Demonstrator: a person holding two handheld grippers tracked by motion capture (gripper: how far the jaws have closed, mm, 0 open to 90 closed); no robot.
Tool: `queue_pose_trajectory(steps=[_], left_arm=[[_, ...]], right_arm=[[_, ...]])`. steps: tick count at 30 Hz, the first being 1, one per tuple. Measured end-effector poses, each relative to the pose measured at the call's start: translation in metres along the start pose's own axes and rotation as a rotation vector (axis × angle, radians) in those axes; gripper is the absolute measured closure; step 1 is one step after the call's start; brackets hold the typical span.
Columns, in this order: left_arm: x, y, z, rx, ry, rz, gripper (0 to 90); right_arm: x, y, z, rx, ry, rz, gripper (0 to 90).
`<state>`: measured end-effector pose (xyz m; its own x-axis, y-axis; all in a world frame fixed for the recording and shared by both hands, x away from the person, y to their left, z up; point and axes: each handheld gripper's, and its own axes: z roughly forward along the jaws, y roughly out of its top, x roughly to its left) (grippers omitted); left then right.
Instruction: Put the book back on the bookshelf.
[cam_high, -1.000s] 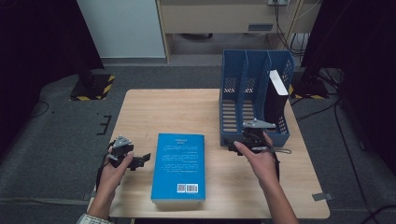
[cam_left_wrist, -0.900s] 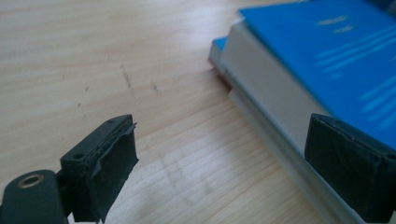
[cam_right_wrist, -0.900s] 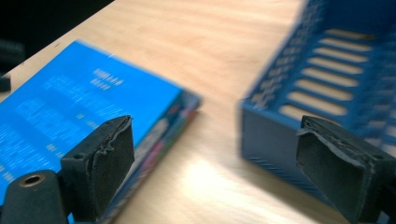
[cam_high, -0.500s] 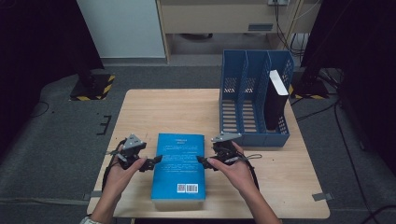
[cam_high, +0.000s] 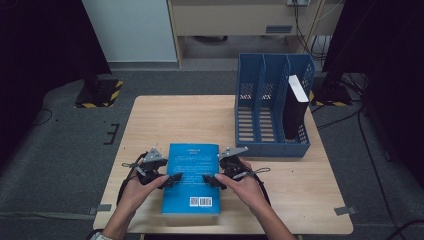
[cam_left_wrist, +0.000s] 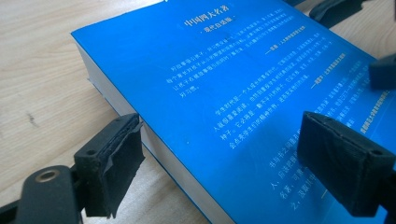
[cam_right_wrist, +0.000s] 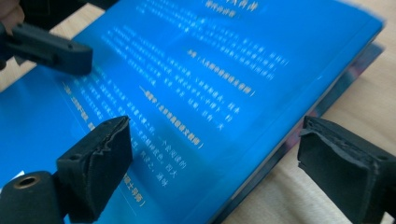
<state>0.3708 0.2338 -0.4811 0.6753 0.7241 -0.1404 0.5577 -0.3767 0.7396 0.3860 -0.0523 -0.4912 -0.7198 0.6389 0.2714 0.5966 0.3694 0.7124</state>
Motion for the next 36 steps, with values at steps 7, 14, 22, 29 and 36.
queue_pose_trajectory(steps=[7,14,22,29,36], left_arm=[[0.004,0.003,0.006,-0.006,-0.029,0.012,12.5],[0.006,0.005,0.009,-0.009,-0.044,0.021,12.4],[0.009,0.006,0.011,-0.012,-0.057,0.029,11.7],[0.010,0.007,0.015,-0.012,-0.058,0.023,8.0],[0.014,0.004,0.016,-0.015,-0.080,-0.031,6.3]], right_arm=[[-0.006,-0.004,0.005,0.008,0.040,0.049,5.2],[-0.018,-0.010,0.011,0.001,0.113,0.134,0.7],[-0.024,-0.011,0.015,-0.008,0.139,0.173,0.1],[-0.028,-0.011,0.019,-0.017,0.167,0.194,0.1],[-0.028,-0.013,0.019,-0.030,0.173,0.193,0.2]])
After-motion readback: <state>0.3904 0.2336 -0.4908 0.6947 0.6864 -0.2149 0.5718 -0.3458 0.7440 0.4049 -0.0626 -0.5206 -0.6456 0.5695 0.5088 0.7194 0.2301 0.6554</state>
